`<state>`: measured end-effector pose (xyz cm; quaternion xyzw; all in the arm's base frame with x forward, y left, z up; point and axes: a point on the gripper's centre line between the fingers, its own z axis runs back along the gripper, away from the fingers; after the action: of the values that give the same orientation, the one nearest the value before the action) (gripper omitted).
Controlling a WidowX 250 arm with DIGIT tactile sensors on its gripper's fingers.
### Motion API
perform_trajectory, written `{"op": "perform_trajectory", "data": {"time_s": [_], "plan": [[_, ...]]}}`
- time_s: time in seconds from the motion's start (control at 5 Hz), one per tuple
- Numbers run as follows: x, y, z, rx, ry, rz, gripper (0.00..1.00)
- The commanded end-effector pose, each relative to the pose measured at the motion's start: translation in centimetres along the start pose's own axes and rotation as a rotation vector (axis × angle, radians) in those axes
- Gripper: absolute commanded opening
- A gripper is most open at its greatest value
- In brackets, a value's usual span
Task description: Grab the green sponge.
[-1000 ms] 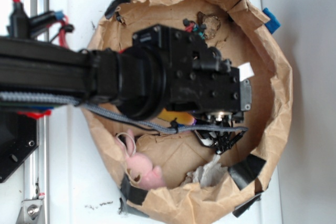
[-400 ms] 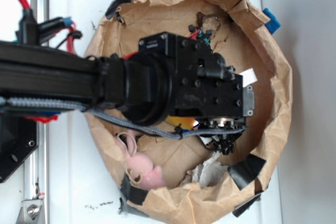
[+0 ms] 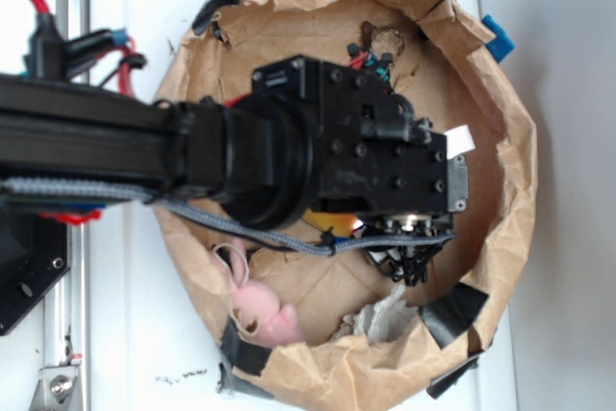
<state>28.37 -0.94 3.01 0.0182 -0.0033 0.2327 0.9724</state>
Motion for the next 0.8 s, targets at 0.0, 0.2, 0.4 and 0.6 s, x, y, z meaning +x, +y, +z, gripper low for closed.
{"op": "perform_trajectory", "data": {"time_s": [0.0,0.2,0.4,0.6], "plan": [[0.8,0.0,8.7,0.066,-0.104,-0.366,0.00],[0.8,0.3,11.7,0.122,-0.181,-0.505,0.00],[0.6,1.9,13.9,0.084,-0.217,-0.570,0.00],[-0.6,3.1,15.5,0.023,-0.228,-0.586,0.00]]}}
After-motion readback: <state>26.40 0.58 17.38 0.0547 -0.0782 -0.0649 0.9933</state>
